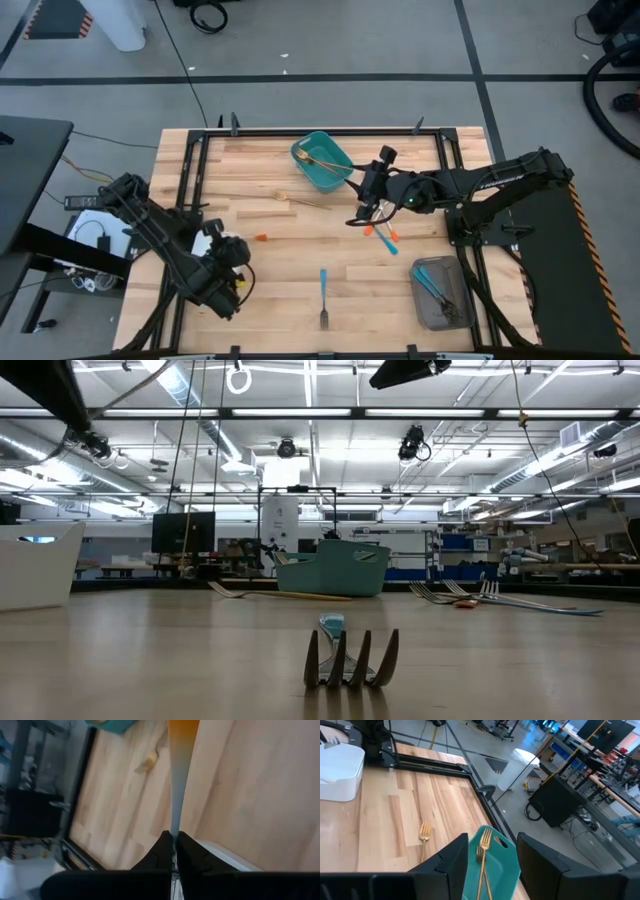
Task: Sort silverware by color (type)
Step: Put the orange fork into the white bin
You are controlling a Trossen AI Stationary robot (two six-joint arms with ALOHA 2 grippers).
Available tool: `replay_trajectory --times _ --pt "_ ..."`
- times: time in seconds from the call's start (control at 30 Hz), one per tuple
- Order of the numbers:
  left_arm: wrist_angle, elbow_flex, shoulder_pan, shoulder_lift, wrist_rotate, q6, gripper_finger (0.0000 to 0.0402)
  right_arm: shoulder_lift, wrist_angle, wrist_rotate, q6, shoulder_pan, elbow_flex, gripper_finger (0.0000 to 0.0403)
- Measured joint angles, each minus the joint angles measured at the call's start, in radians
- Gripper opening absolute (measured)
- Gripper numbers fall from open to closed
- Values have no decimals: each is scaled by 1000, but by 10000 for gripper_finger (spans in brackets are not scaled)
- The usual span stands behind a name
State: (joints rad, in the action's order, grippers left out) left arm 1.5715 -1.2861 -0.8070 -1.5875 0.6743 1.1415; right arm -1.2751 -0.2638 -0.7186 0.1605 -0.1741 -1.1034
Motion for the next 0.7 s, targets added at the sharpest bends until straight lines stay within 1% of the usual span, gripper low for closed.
replay_trajectory --times 0.13,0.3,0.7 --pt "0 0 -37 0 -44 106 16 0 -2 10 -2 0 0 173" --pt "0 1 -85 0 -52 223 16 0 -2 10 -7 0 0 173" --pt "0 1 -156 0 -53 355 16 0 14 9 21 4 0 173"
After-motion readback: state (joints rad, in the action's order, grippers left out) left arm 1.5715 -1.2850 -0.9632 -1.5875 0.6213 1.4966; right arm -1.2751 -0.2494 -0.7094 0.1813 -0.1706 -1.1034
